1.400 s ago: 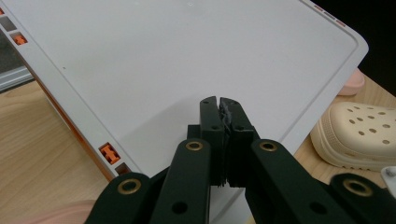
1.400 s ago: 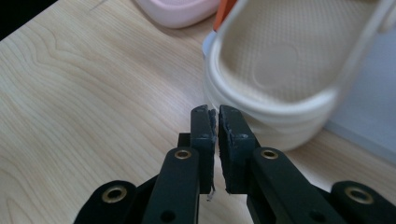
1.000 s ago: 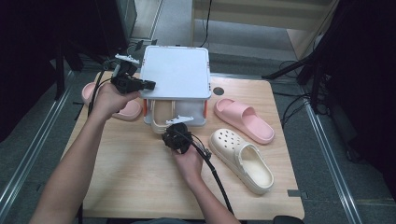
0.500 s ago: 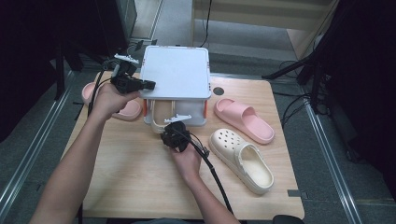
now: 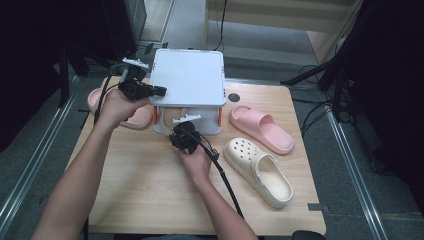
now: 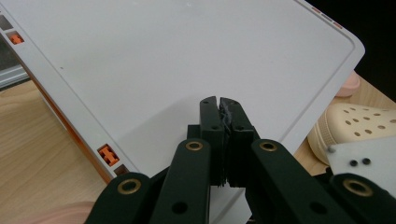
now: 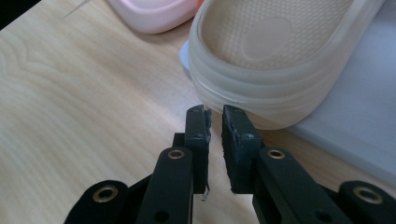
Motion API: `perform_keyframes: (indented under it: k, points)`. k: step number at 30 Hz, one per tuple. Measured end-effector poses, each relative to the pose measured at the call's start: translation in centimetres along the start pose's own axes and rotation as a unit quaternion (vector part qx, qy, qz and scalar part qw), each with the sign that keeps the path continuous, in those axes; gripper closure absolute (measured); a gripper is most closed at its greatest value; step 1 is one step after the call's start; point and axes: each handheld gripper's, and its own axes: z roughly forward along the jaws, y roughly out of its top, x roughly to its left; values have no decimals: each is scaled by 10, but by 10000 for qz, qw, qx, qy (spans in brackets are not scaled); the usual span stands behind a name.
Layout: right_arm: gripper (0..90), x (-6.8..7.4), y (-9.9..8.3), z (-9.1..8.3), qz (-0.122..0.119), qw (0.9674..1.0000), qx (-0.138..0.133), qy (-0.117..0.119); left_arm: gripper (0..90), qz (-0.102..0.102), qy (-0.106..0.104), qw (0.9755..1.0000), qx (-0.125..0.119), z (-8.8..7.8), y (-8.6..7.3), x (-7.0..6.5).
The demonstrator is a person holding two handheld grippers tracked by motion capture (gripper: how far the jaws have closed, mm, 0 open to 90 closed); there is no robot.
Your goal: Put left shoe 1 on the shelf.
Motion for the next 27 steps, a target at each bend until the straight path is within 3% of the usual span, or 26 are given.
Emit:
perform_keyframes:
  k: [5,10,14,27]
  points:
    - [809,-3,4,4,50,10000,1,15,885,8,-16,10000,-4,0,0,1]
    - [805,-1,0,-5,31,9999,-33,157,885,-2,0,10000,-11,0,0,0]
    - [801,1,-4,-24,95,9994,-83,324,884,14,25,10000,-12,0,0,-1]
    - [737,-11,-24,-90,-83,9979,-223,604,853,9,105,9999,42,0,1,-5]
